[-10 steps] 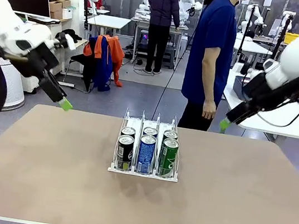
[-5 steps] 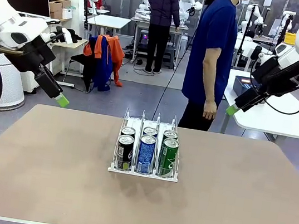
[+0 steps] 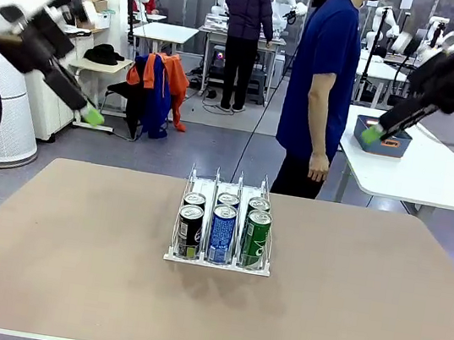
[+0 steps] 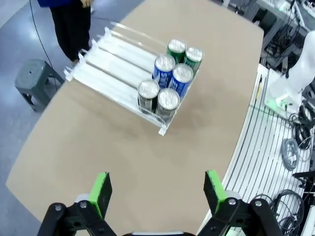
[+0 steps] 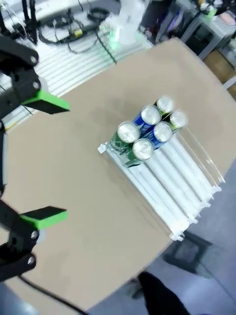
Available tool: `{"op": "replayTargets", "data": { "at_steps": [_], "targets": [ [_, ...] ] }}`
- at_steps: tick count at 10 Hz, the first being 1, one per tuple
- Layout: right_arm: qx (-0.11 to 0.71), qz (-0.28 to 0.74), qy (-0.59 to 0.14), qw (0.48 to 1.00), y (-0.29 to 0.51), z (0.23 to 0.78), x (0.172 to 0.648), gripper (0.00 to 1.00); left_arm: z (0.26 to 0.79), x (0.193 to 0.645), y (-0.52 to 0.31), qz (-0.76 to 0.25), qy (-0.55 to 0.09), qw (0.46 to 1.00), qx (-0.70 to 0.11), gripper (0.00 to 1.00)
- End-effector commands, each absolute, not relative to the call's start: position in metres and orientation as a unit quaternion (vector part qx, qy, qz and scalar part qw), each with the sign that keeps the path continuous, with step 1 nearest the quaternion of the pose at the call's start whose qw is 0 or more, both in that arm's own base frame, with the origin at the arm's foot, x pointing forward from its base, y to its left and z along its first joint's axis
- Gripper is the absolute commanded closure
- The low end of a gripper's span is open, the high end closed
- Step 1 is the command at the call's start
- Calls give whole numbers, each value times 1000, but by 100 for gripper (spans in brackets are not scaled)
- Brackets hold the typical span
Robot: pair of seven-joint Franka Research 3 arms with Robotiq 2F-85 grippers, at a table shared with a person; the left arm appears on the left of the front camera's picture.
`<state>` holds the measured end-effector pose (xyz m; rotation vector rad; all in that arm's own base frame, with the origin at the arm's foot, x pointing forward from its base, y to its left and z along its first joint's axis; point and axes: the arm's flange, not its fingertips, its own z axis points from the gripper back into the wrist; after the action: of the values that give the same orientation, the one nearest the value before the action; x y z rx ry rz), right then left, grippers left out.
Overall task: Fill the beverage cans into the dispenser.
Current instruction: Pick up the Sprite handed by the human.
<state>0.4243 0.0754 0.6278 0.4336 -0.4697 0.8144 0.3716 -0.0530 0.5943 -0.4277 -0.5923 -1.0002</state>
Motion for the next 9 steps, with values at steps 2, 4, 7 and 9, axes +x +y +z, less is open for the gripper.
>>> {"op": "replayTargets", "data": {
  "at_steps": [2, 4, 7, 9],
  "targets": [
    [209, 398, -269, 852, 61, 680, 448, 0, 643, 376, -36, -470, -322, 799, -191, 0],
    [188, 380, -291, 858, 62, 716, 451, 0, 673, 372, -35, -459, -340, 807, -153, 0],
    [159, 370, -318, 858, 69, 756, 448, 0, 712, 361, -29, -456, -375, 799, -112, 0],
    [172, 383, -320, 849, 66, 753, 446, 0, 713, 363, -30, -462, -370, 796, -128, 0]
  ]
}}
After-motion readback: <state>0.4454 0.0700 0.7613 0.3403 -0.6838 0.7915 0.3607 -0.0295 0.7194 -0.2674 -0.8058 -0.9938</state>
